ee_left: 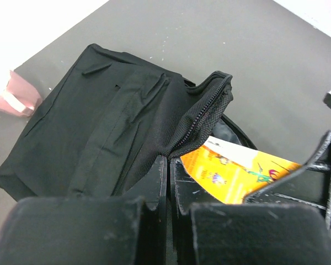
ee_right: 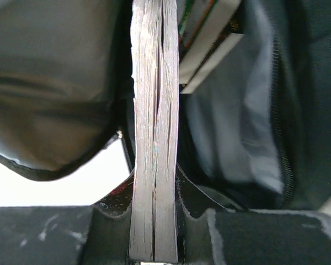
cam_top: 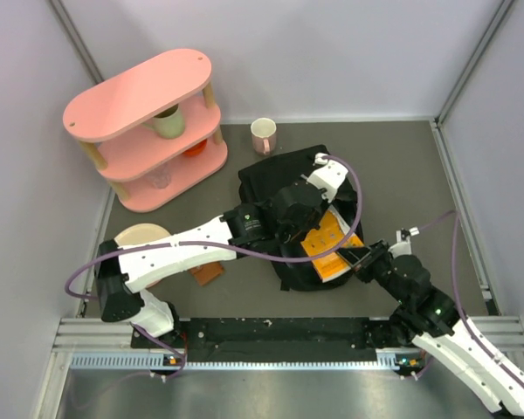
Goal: Pack the student bag
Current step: Place the book in the student bag.
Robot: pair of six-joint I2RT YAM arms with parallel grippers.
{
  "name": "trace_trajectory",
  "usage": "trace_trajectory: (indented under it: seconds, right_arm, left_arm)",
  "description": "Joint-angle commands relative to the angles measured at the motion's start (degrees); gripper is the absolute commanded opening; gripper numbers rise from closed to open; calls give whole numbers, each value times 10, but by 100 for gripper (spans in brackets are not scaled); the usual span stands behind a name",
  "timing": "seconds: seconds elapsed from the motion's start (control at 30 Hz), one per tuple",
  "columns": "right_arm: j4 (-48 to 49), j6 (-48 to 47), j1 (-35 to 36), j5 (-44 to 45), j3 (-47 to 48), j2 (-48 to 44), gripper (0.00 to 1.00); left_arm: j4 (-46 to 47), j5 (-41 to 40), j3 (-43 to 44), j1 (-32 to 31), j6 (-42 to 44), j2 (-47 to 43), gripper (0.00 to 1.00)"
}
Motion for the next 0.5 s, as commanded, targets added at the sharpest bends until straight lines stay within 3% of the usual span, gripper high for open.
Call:
trace_trajectory:
  seconds: [0.0, 0.27, 0.47]
  right_arm:
    - [231, 34, -1, 12, -1, 78, 0]
    - [508, 50, -1, 75, -11, 317, 0]
    - [593, 6, -1, 115, 59, 519, 0]
  left_arm:
    - [72, 20, 7, -7, -11, -51, 0]
    - [77, 27, 13, -8, -13, -64, 0]
    - [82, 22, 6, -8, -19, -76, 0]
